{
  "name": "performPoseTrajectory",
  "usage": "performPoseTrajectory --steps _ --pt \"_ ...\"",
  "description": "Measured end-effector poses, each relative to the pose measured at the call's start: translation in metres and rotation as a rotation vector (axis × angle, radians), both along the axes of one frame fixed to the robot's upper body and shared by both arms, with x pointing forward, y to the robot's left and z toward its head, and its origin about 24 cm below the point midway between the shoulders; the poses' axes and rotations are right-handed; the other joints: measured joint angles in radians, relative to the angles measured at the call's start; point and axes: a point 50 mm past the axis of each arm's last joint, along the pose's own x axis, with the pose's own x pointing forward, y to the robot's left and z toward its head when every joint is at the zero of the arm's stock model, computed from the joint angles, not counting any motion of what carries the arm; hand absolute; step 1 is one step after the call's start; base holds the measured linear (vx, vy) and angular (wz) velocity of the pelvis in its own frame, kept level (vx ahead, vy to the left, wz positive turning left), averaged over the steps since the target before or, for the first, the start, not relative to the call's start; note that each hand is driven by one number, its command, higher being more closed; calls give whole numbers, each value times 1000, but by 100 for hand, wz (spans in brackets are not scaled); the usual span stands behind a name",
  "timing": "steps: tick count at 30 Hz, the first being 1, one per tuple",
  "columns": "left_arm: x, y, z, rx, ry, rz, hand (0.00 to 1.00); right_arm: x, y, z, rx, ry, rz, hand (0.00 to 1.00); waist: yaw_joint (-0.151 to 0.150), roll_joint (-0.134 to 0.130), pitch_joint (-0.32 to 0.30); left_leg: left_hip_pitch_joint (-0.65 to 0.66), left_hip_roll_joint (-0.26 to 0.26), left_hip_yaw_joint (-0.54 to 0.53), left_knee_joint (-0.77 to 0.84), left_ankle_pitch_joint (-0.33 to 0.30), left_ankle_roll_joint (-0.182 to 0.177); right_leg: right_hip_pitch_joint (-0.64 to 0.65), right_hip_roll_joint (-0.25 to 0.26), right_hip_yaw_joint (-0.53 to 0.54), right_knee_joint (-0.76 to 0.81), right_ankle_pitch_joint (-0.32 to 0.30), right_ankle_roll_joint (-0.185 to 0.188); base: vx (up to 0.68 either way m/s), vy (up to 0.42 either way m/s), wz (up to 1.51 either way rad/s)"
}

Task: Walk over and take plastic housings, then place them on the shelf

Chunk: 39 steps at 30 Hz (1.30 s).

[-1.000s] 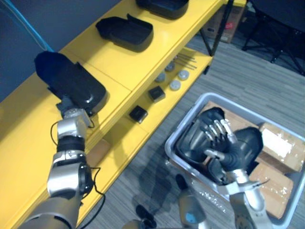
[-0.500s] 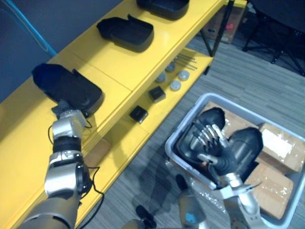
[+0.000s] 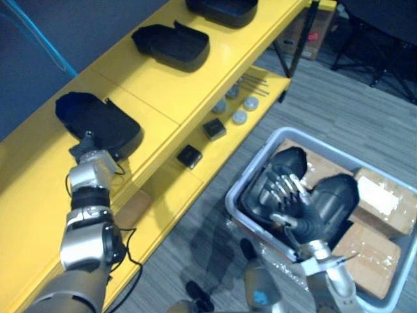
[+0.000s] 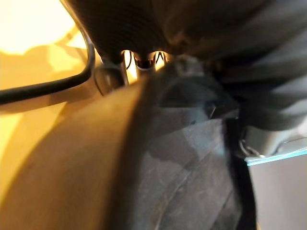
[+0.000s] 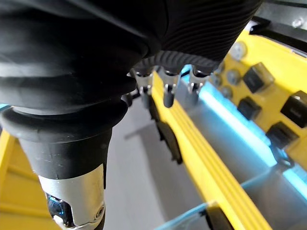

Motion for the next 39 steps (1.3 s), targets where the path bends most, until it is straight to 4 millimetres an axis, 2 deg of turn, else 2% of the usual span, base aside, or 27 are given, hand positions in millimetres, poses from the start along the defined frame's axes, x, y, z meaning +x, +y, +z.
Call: performPoseTrajectory --steps 6,11,17,26,32,36,39 --pt "-8 20 13 59 3 108 0 -2 0 -3 -1 16 1 0 -7 0 -2 18 1 0 2 0 0 20 0 0 -3 1 0 0 0 0" --pt "-14 32 18 51 -19 170 0 -8 2 -10 4 53 23 0 -7 2 -28 23 2 -14 2 0 0 36 -2 -15 -12 2 -1 -7 0 8" --pt "-27 43 3 -16 -91 293 0 -11 6 -14 18 69 32 0 -9 5 -71 37 7 -20 1 0 0 67 0 -23 -38 11 -5 -3 -1 2" --pt "-40 53 -6 -8 -147 427 0 -13 6 -16 28 74 40 0 -12 12 -117 57 7 -19 -2 -4 -2 105 2 -25 -83 27 -6 0 0 0" --pt "-45 59 14 77 -247 494 0 -14 5 -14 30 34 26 0 -11 19 -137 61 7 -20 -4 -4 -2 132 0 -28 -127 52 -10 0 0 0" --pt "-53 74 31 138 -315 532 0 -12 -2 -15 10 11 -24 0 -7 37 -166 66 7 -23 -16 -2 -5 143 0 -35 -147 61 -6 45 -11 2" --pt "-58 82 44 180 -390 550 0 -8 -8 -18 7 16 -76 0 -3 38 -178 70 6 -39 -21 -1 -6 161 -1 -50 -164 64 -6 38 -3 14"
